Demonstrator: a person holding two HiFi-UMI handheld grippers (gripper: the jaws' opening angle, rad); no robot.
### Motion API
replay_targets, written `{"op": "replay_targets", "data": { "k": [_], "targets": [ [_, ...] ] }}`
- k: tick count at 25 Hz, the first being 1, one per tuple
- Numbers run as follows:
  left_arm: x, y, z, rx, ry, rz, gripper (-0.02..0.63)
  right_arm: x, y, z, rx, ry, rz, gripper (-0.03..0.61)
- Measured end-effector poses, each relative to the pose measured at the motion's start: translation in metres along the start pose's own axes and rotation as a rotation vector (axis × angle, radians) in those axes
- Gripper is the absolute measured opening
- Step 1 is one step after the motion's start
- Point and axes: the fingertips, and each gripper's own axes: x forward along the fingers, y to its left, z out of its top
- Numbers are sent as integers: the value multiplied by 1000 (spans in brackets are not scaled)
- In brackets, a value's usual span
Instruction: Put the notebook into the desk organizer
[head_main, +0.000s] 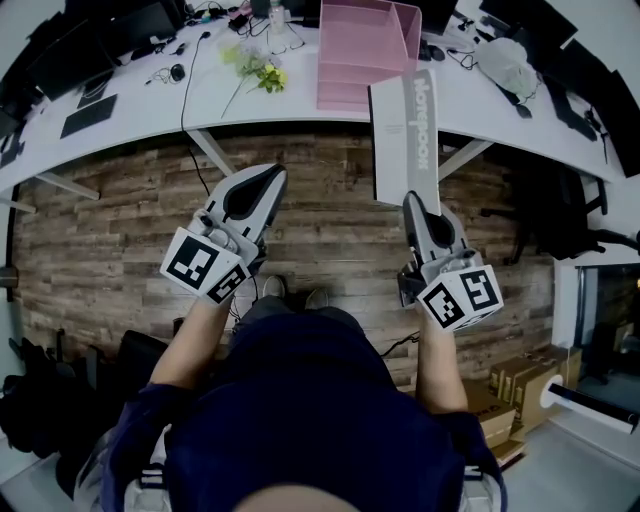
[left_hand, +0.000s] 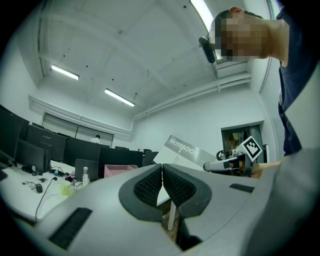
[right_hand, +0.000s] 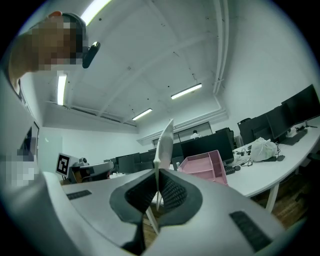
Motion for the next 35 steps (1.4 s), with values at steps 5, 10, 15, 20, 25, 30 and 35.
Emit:
{"op": "replay_targets", "data": {
  "k": [5,10,15,20,25,30,35],
  "targets": [
    [4,1,-3,4,-3,6,32,3,-6,-3,-1,1,6,9],
    [10,7,-6,-7,-5,11,32,7,-13,-4,-1,6,1,9],
    [27,18,-5,-9,-13,6,32,18,-26,1,-5,2,-9,9],
    [45,34,-9,-16,-11,-2,32,35,-41,0,-5,7,-22,9],
    [64,62,-16,-31,2,-4,32,65,-56,-4,5,23,-35,9],
    [86,96,-21,-43,11,-10,32,101,-70,-6,7,41,-48,9],
    [105,134,-26,-57,21,-23,32,141,-81,-8,10,56,-68,9]
  ]
}}
